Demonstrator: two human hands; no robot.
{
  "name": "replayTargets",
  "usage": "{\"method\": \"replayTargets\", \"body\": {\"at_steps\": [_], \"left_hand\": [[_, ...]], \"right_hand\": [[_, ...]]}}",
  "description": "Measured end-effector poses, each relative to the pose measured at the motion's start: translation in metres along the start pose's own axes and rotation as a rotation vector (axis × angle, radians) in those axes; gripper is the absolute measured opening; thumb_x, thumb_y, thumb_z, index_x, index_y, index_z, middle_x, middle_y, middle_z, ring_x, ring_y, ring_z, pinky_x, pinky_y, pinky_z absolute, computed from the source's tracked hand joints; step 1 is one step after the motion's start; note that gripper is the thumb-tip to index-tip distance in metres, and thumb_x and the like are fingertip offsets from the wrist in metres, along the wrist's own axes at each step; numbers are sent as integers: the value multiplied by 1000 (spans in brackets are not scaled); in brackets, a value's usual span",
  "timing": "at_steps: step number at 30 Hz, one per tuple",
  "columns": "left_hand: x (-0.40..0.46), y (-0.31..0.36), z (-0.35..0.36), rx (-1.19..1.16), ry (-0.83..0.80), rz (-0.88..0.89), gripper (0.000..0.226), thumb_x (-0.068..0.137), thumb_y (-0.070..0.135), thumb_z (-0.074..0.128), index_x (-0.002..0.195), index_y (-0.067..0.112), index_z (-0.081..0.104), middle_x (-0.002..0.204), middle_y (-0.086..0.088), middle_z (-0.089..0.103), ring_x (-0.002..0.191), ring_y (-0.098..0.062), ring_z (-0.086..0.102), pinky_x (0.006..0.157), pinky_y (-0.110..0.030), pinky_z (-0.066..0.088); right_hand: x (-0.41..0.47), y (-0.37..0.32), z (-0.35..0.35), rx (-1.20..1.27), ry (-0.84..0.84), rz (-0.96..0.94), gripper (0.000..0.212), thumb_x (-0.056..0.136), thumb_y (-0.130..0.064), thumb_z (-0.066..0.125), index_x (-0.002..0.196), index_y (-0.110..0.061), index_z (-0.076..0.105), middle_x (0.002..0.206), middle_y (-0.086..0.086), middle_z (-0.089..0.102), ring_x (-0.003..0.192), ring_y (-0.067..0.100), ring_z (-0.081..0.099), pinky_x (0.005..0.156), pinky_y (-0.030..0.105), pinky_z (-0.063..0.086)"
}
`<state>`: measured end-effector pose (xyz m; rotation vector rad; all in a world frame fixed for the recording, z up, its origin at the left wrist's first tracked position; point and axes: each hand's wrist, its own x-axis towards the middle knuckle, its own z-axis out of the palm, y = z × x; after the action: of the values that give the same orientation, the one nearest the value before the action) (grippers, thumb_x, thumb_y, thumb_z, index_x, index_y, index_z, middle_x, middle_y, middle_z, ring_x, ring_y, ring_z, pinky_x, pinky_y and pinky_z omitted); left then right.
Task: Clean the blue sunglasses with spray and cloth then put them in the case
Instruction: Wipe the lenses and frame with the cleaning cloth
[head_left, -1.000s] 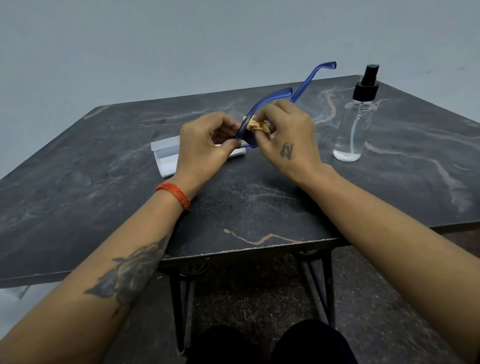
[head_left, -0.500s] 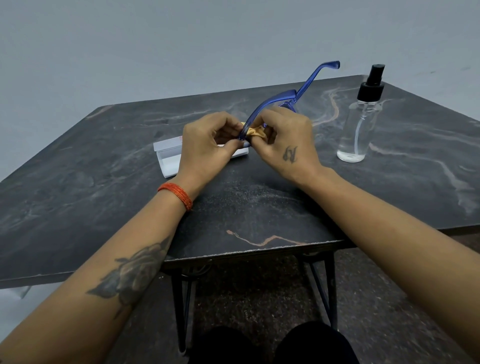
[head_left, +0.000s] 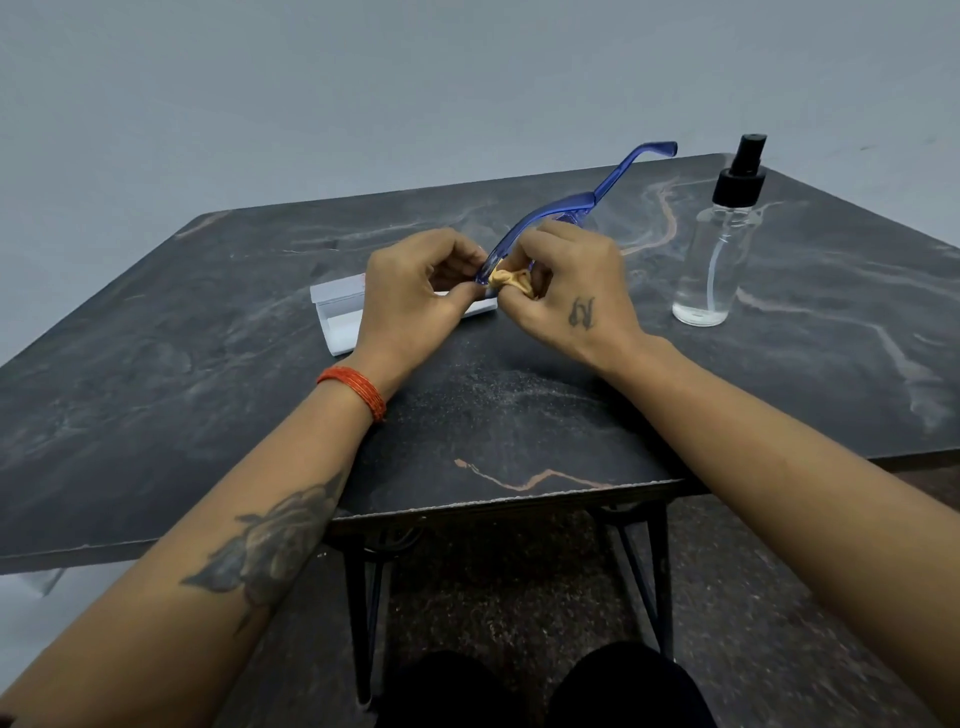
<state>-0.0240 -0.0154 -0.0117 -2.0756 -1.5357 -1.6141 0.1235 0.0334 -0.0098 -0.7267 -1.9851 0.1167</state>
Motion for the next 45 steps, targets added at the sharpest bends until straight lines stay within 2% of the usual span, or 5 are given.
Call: {"method": "replayTargets", "body": {"at_steps": [10,21,30,36,45], "left_hand": [[0,4,-2,-21,0,3,19,68,-4,76,83,3,68,80,-2,67,72,-12,67,70,-23,57],[0,-2,-1,13,15,32,21,67,-1,77,83,7,67,78,4,64,73,-6,62,67,-15,54],[0,0,-1,-42,32,-26,24,67,-5,76,84,10,68,79,3,67,72,-4,65,70,-18,55],[0,2,-2,-42,37,-32,21,67,-5,77,84,5,69,79,2,66,70,3,64,70,-16,54],[0,3,-4,22,59,-8,18,69,-3,76,85,2,69,80,-1,65,70,-1,62,70,-12,52]], "right_hand": [[1,1,-1,-132,-4,-16,16,79,-14,66,91,-3,67,88,13,64,78,30,58,62,30,40],[0,-4,-1,-49,-2,-6,8,67,-11,68,71,-5,64,69,9,58,59,21,51,54,29,39],[0,0,-1,-3,-25,-58,6,73,-7,69,79,-9,68,71,3,62,65,8,46,59,21,32],[3,3,-1,-53,24,-31,8,78,-9,65,85,-6,67,77,9,64,68,25,57,60,30,40],[1,1,-1,-26,39,44,9,73,-15,68,79,-9,69,73,4,67,65,20,58,61,32,47]]}}
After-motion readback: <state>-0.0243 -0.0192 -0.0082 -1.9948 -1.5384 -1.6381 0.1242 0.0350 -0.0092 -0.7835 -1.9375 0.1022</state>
